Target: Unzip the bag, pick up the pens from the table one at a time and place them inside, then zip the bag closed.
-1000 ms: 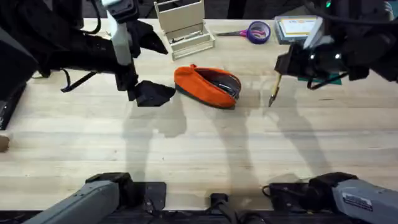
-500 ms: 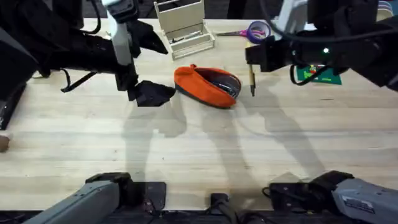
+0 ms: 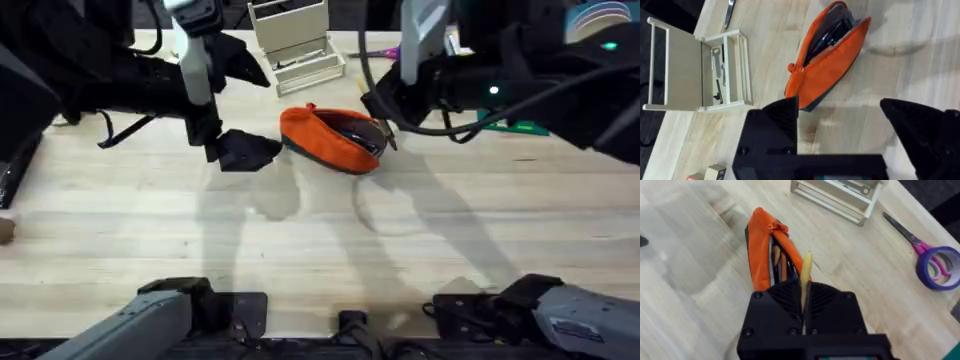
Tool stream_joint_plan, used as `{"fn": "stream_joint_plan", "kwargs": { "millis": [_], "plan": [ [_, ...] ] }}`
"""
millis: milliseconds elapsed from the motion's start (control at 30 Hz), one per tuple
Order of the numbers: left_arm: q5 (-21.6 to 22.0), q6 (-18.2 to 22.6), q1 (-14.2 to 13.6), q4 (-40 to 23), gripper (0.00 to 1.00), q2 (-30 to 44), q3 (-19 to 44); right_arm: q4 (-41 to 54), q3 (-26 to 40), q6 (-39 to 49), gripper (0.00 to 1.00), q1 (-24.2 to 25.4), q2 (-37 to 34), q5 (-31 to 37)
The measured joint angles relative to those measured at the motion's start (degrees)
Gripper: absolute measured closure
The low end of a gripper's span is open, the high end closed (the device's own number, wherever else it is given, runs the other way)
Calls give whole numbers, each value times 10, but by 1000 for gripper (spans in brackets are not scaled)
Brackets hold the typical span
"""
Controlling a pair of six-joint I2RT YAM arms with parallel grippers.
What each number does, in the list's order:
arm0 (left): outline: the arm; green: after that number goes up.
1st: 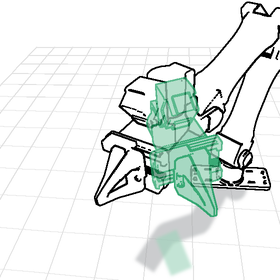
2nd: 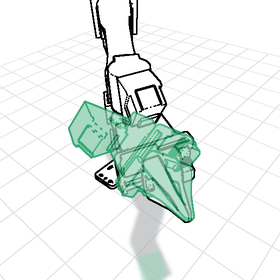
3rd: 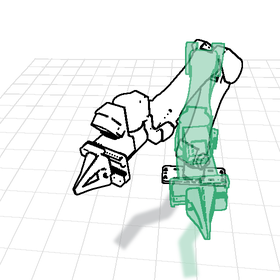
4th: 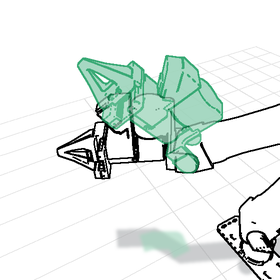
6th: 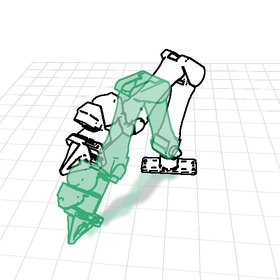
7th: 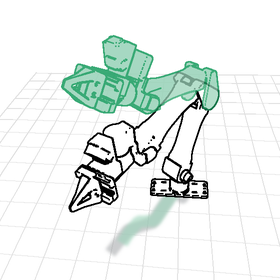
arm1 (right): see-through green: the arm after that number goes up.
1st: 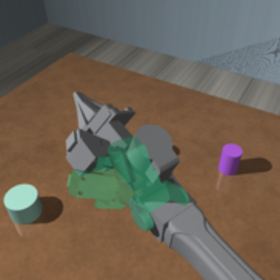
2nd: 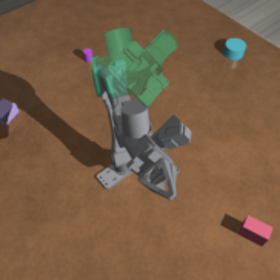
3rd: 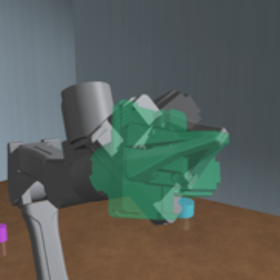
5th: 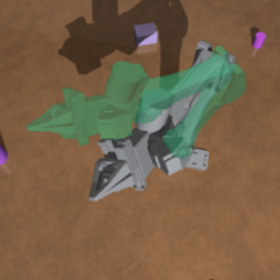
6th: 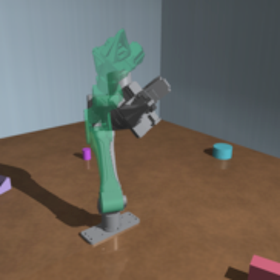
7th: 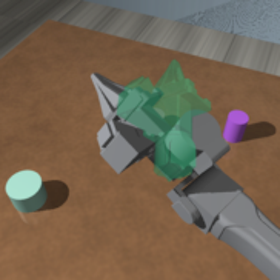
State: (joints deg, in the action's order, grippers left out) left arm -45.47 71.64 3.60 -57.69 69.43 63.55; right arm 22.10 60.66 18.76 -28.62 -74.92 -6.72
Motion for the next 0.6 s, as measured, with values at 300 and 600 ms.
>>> {"fn": "stream_joint_plan", "kwargs": {
  "millis": [300, 600],
  "plan": [
    [0, 0, 0, 0, 8, 0, 0, -19, 0, 20, 970, -8, -54, -2],
    [0, 0, 0, 0, 7, 0, 0, -25, 0, 63, 970, -9, -97, -10]
  ]
}}
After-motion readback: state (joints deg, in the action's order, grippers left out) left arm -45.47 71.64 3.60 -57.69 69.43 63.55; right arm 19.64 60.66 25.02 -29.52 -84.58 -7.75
